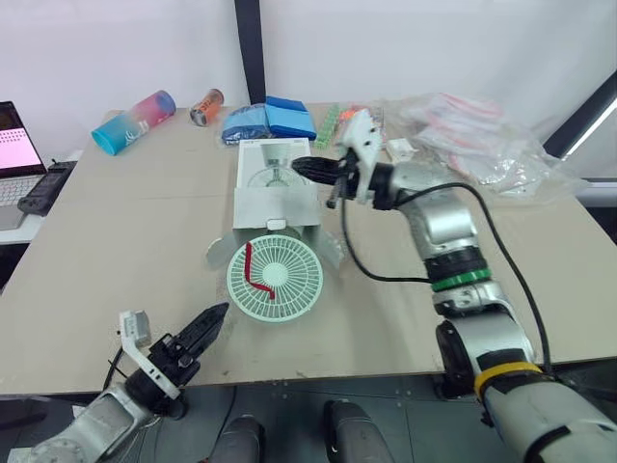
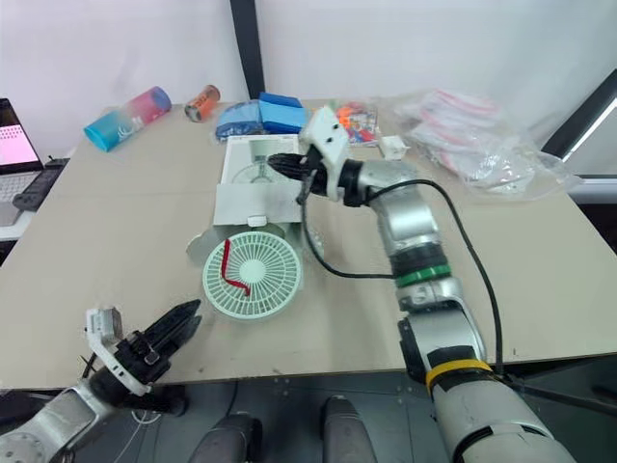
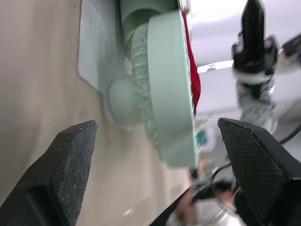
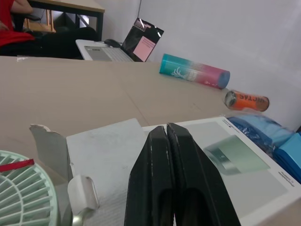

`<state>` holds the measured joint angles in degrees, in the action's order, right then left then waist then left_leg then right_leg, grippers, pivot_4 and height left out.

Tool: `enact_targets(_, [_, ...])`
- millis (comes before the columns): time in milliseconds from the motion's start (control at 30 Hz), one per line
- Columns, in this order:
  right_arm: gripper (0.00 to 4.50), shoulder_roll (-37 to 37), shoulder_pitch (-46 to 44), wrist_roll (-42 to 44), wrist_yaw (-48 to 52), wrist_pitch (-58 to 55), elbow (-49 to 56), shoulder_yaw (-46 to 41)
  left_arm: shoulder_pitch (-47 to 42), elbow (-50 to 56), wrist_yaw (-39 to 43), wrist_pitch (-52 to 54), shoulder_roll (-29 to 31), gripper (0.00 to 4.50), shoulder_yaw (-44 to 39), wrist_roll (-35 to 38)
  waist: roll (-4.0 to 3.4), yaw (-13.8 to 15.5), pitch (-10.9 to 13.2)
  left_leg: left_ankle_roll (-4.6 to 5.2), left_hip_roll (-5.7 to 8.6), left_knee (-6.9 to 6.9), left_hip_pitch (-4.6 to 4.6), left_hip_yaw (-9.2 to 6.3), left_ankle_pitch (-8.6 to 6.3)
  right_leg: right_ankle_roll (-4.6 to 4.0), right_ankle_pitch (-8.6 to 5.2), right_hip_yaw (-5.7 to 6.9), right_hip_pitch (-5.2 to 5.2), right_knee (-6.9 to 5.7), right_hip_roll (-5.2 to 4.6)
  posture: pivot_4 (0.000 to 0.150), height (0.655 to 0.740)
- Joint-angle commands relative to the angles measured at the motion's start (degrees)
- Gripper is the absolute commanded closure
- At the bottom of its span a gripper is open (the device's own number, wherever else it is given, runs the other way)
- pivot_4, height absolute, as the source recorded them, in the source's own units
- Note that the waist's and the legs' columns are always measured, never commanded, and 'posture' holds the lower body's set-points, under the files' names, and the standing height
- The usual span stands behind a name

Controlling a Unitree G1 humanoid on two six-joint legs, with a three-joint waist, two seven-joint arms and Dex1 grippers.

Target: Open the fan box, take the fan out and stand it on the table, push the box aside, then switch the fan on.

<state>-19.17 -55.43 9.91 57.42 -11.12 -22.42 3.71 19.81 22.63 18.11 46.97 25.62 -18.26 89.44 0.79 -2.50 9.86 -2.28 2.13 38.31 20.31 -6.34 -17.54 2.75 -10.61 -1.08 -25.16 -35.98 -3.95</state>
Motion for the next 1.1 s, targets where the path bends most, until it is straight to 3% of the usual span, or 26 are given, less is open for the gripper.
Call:
enact_targets(33, [3.49,-8.66,9.06,6.88,5.85,-6.42,12.57,-5.17,-1.82,1.75,17.8,-8.27,16.44,0.0,-4.92,-21.9,-0.11,-0.1,0.04,0.0,0.0,0.0,0.01,-0.01,0.0,-0.01,-0.01,0.01,0.0,0.0,0.0,0.15,0.74])
enact_targets(167, [1.93,-12.71,15.07,10.66,8.68,-9.64,17.29,-7.01,-2.83,2.33,25.49,-19.35,21.9,0.0,-1.37,-38.45,-0.1,-0.17,0.07,0.03,-0.01,-0.1,-0.03,0.16,-0.02,0.02,-0.08,-0.14,-0.03,0.07,-0.02,0.15,0.74])
enact_targets(233, [1.66,-14.01,17.86,12.4,9.79,-10.88,19.78,-7.83,-2.15,1.18,28.57,-28.38,24.01,0.0,2.26,-49.23,-0.08,-0.22,0.08,0.03,-0.01,-0.1,-0.03,0.2,-0.02,0.03,-0.07,-0.17,-0.06,0.06,-0.02,0.15,0.74])
enact_targets(267, [1.11,-14.45,19.08,13.16,10.08,-11.53,20.83,-8.37,-1.68,0.01,30.15,-34.66,25.18,0.0,4.31,-55.62,-0.07,-0.22,0.09,0.05,-0.04,-0.12,-0.02,0.27,-0.03,0.02,-0.07,-0.19,-0.09,0.06,-0.02,0.15,0.74])
enact_targets(300, [0.88,-14.8,20.13,13.91,10.18,-12.3,21.75,-8.92,-1.6,-1.14,31.1,-39.89,25.64,0.0,5.67,-60.34,-0.06,-0.21,0.09,0.05,-0.04,-0.12,-0.02,0.26,-0.03,0.02,-0.07,-0.19,-0.09,0.06,-0.02,0.15,0.74])
enact_targets(400, [0.13,-17.08,24.67,15.88,12.04,-13.24,24.27,-9.79,-3.96,-5.56,32.87,-54.13,23.77,0.0,7.05,-69.14,-0.08,-0.08,0.11,0.04,-0.09,-0.22,-0.05,0.29,-0.03,0.0,-0.07,-0.19,-0.08,0.12,0.0,0.15,0.74])
enact_targets(600, [0.13,-20.51,32.38,17.63,14.43,-13.92,29.65,-9.24,-10.66,-20.85,29.93,-88.83,24.6,0.0,9.18,-89.91,-0.04,0.52,0.14,0.07,-0.22,-0.24,-0.07,0.48,-0.05,0.02,0.03,-0.18,-0.06,0.31,0.01,0.15,0.74])
enact_targets(767, [0.13,-20.95,34.51,16.44,13.17,-12.97,29.9,-8.37,-16.6,-33.01,21.81,-112.48,23.78,0.0,7.52,-105.81,-0.03,0.58,0.15,0.08,-0.3,-0.25,-0.08,0.58,-0.05,-0.02,0.13,-0.14,-0.06,0.4,0.01,0.15,0.74])
enact_targets(933, [0.13,-21.17,37.04,18.58,12.96,-14.12,32.84,-9.06,-23.37,-41.29,11.04,-125.47,20.7,0.0,2.63,-121.39,-0.02,0.61,0.15,0.1,-0.48,-0.25,-0.12,0.72,-0.06,-0.04,0.28,-0.08,-0.04,0.55,0.07,0.15,0.74])
enact_targets(1033, [0.13,-21.61,39.19,20.17,13.88,-14.99,35.33,-9.16,-27.8,-42.83,4.36,-129.11,19.25,0.0,0.5,-131.34,0.0,0.79,0.15,0.11,-0.5,-0.23,-0.1,0.73,-0.06,-0.03,0.31,-0.05,-0.04,0.56,0.09,0.15,0.74])
enact_targets(1100, [0.13,-22.14,40.82,20.37,14.07,-14.88,37.27,-8.99,-29.91,-43.84,0.66,-130.01,18.28,0.0,-0.62,-134.31,0.01,0.9,0.14,0.11,-0.54,-0.21,-0.11,0.77,-0.07,-0.01,0.35,-0.06,-0.02,0.56,0.11,0.15,0.74])
